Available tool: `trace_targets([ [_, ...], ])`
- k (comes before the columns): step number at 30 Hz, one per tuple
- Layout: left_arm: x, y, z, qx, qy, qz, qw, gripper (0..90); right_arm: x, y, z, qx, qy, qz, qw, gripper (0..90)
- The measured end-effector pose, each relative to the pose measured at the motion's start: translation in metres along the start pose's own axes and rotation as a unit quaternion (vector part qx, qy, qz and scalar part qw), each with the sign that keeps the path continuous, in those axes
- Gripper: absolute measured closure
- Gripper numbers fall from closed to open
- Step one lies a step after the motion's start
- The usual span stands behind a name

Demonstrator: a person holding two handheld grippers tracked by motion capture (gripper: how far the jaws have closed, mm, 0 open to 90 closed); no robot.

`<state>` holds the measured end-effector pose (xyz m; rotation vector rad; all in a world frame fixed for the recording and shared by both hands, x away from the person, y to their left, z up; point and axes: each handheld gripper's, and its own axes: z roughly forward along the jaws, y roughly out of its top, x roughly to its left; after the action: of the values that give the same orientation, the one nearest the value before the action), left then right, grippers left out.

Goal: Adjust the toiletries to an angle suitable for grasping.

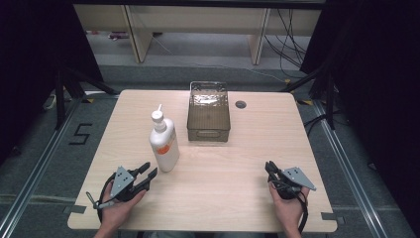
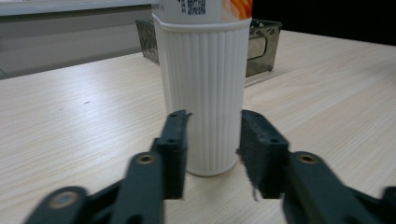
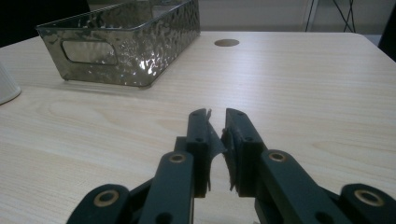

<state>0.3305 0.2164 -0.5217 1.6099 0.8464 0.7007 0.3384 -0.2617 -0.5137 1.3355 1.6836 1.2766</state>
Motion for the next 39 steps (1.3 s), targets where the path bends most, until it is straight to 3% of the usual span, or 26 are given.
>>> trace_targets([
  [2, -0.003, 0.005, -0.001, -0.012, -0.007, -0.003, 0.9999, 77.4, -0.001, 0.000, -0.001, 0.002, -0.003, -0.009, 0.9999, 81.1],
  [5, -0.010, 0.013, -0.001, -0.022, -0.011, 0.012, 0.9996, 89.4, 0.000, 0.000, 0.000, 0.005, 0.005, 0.000, 1.0000, 81.8],
  [8, -0.025, 0.025, 0.008, -0.013, -0.030, 0.031, 0.9990, 89.7, 0.002, 0.000, -0.001, 0.008, -0.002, 0.017, 0.9998, 82.5],
  [10, -0.027, 0.027, 0.011, -0.007, -0.034, 0.035, 0.9988, 89.7, -0.001, 0.000, 0.000, 0.002, 0.005, 0.003, 1.0000, 82.5],
  [11, -0.032, 0.030, 0.018, -0.007, -0.042, 0.040, 0.9983, 89.7, -0.002, 0.000, 0.000, 0.004, -0.008, -0.005, 0.9999, 82.4],
  [15, -0.037, 0.038, 0.028, -0.002, -0.043, 0.042, 0.9982, 89.7, -0.001, 0.000, 0.002, 0.003, 0.000, 0.009, 1.0000, 82.0],
  [18, -0.037, 0.045, 0.039, 0.002, -0.032, 0.049, 0.9983, 89.8, 0.000, 0.001, 0.000, 0.013, 0.001, 0.015, 0.9998, 81.7],
  [24, -0.033, 0.047, 0.045, 0.009, -0.013, 0.047, 0.9987, 89.9, -0.003, 0.000, 0.002, 0.004, 0.006, 0.008, 0.9999, 81.0],
  [39, -0.025, 0.043, 0.042, 0.020, 0.007, 0.039, 0.9990, 89.9, -0.003, 0.000, 0.003, 0.001, -0.003, 0.001, 1.0000, 80.1],
])
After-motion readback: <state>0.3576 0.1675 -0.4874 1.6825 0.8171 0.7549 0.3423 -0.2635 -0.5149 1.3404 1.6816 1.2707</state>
